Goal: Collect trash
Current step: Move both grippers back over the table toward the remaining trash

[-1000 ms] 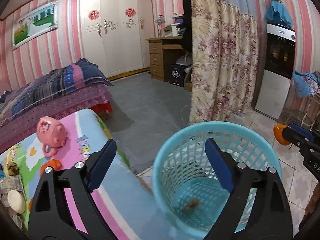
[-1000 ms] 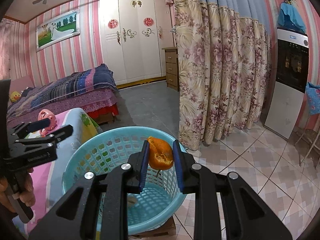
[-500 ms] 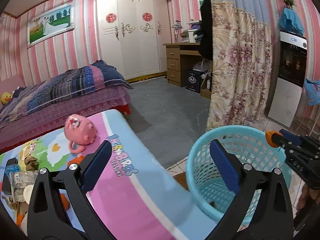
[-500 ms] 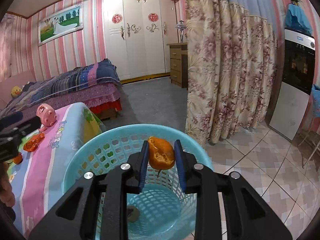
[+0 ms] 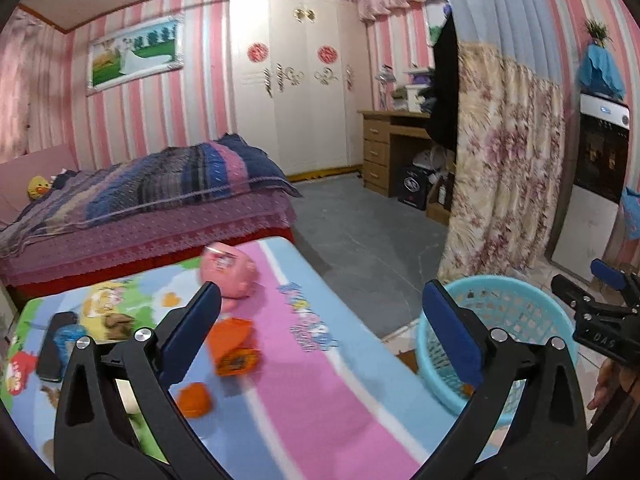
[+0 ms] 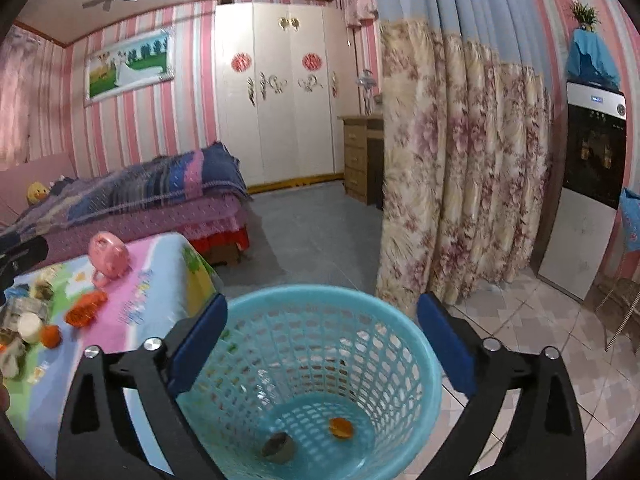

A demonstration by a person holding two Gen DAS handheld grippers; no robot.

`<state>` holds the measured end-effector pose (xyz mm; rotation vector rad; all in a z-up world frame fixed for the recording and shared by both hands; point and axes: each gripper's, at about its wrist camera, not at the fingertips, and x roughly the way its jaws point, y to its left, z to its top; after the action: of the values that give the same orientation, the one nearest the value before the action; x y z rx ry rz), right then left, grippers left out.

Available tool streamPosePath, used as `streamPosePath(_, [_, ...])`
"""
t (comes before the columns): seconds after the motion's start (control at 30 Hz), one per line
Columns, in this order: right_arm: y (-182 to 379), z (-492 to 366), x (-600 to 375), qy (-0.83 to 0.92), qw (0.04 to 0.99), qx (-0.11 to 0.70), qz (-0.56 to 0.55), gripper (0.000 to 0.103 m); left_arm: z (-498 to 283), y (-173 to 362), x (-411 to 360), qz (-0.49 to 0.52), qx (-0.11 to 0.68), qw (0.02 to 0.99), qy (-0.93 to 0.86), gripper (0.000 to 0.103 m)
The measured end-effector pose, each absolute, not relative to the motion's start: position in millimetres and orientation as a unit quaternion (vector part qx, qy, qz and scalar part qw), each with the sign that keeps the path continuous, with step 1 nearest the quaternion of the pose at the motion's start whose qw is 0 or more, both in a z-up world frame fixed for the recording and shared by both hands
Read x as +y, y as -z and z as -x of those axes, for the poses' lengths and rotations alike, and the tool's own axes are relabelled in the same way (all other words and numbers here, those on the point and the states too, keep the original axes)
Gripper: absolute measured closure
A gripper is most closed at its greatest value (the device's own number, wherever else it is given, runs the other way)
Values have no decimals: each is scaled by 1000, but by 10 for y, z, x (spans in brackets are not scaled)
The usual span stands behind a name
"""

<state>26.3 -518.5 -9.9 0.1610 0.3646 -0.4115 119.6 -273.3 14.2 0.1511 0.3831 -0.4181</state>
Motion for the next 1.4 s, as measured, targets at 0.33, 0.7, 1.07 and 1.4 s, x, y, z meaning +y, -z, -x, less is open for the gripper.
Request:
streamPosePath(0.33, [-103,-377,-4310,137,974,165,-72,5,-1193,-381,-1364,-65,195,973,105,6])
streamPosePath(0.7, [-114,-863,-3266,49,979,197,-33,5,-1624,-39,134,-30,244,969,-21,6])
streamPosePath(1.07, [209,-1338,-2823,25,971,237,-31,5,-2010,512,542,-8,319,947,-25,6])
streamPosePath(1.4, [509,-1543,-2753,20,961,275,-22,5,-2262,884,426,-27,389,921,4,11])
